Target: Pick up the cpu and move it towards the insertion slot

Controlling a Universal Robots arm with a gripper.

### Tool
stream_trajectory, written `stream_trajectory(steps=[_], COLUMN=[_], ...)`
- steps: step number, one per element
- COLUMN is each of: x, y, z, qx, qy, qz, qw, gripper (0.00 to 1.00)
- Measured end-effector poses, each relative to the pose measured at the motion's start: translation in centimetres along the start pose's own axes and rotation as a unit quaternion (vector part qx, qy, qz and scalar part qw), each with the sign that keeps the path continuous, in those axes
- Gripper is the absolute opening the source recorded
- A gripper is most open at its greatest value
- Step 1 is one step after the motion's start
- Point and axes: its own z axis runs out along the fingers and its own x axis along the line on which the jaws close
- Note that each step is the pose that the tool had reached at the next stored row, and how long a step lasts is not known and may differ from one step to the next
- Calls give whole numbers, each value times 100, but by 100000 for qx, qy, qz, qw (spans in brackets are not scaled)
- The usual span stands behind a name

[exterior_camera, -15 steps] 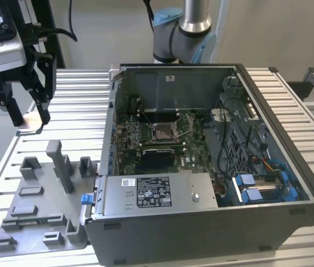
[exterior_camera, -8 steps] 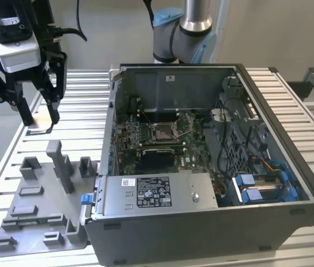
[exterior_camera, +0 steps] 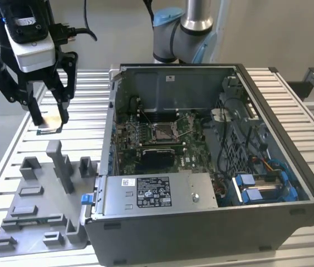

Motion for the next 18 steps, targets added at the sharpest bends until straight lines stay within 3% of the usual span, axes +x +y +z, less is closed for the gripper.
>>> stream_trajectory(steps=[18], x=[-286], y=[-11], z=[-1], qx=[-2], qy=[-2], qz=[0], qw=[100000], gripper=[0])
